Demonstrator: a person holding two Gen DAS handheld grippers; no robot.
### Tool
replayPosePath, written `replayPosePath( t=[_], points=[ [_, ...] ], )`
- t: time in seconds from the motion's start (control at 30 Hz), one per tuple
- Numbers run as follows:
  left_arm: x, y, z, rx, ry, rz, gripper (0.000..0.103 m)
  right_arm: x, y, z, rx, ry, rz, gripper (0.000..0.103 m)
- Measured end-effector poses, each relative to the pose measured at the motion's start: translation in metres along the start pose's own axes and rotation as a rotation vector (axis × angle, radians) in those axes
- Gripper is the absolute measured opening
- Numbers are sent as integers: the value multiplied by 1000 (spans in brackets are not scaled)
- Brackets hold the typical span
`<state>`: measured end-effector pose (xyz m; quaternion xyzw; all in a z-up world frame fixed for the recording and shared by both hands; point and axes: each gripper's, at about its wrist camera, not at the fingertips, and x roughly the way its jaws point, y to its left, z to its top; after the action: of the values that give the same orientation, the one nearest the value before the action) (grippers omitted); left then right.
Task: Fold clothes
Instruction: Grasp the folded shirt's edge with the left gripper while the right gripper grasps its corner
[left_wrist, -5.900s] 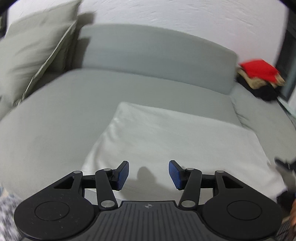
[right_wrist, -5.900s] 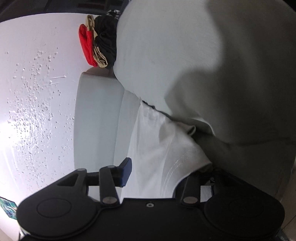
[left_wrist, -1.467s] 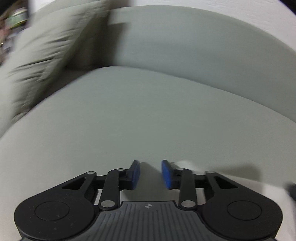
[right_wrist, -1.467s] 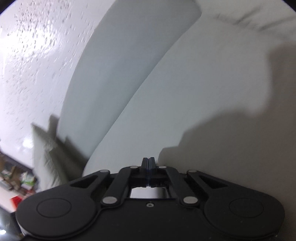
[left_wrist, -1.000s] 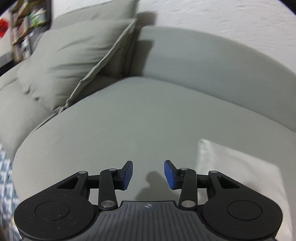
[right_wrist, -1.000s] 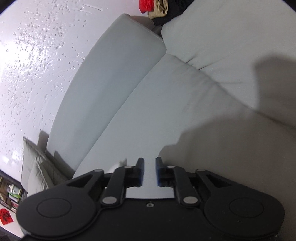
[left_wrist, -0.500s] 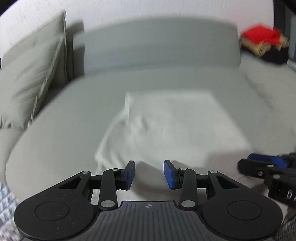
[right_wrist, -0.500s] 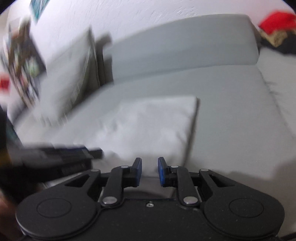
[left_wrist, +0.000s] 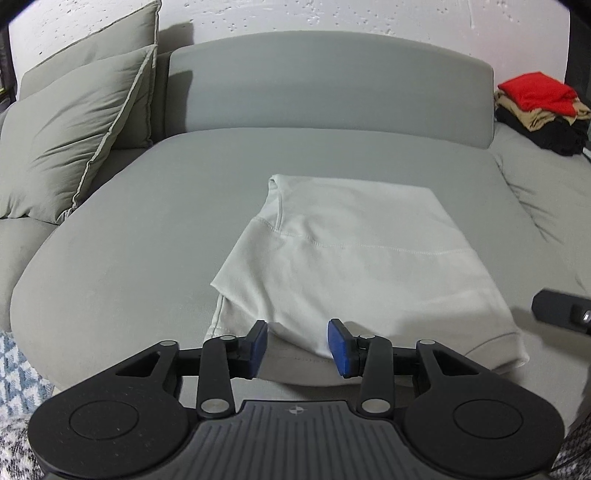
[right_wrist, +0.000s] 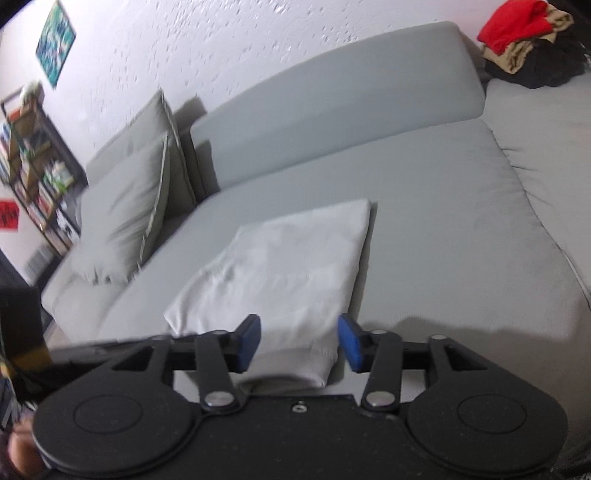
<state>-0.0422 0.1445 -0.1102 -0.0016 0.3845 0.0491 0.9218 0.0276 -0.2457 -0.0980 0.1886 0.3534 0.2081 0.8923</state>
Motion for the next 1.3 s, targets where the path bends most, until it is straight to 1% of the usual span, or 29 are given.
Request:
replayPosePath(
  t=[0.03,0.1,0.13,0.17,0.2,0.27,0.33,0.37,0.43,0.5,0.53,0.63,0.7,0.73,0.83,0.9,0.97,1.03,1.17,1.3],
  points=[
    [-1,1,1,-5,-8,-2,42,0,-1,1,13,-6,4,50],
    [-2,3,4,-21,-23,-16,49,1,-4,4,40,-17,11,55],
    [-3,6,5,-36,-31,-30,54,1,-5,5,52,-21,14,56],
    [-3,8,7,-52,-39,-47,59,2,-6,5,65,-23,19,59],
    [-3,14,10,-75,-46,-67,61,2,-8,6,81,-25,26,66],
    [-3,31,19,-144,-60,-105,65,3,-13,6,120,-26,35,73],
    [-1,55,30,-240,-73,-135,68,5,-18,7,165,-20,45,80],
    [1,66,36,-281,-80,-137,68,7,-22,7,188,-18,52,81],
    [7,86,48,-315,-86,-128,70,11,-31,8,241,-11,56,81],
    [18,105,57,-354,-47,-157,71,16,-39,8,300,1,58,81],
    [26,112,60,-386,-12,-185,71,19,-43,7,326,6,62,81],
    [54,131,62,-491,115,-274,72,29,-51,4,387,35,81,78],
    [74,134,59,-539,225,-304,71,36,-55,1,414,55,82,72],
    [81,133,58,-546,260,-320,69,39,-57,0,425,60,87,71],
    [88,124,62,-489,281,-397,69,43,-61,1,445,72,112,66],
    [93,115,65,-459,304,-432,68,46,-62,2,453,87,125,61],
    [101,106,68,-432,335,-483,68,50,-64,3,465,99,137,55],
    [110,96,70,-407,370,-529,68,56,-66,5,475,117,145,53],
    [128,90,74,-379,406,-554,69,65,-69,13,455,156,154,50],
    [150,90,81,-423,414,-589,67,86,-76,25,484,182,151,46]
  ],
)
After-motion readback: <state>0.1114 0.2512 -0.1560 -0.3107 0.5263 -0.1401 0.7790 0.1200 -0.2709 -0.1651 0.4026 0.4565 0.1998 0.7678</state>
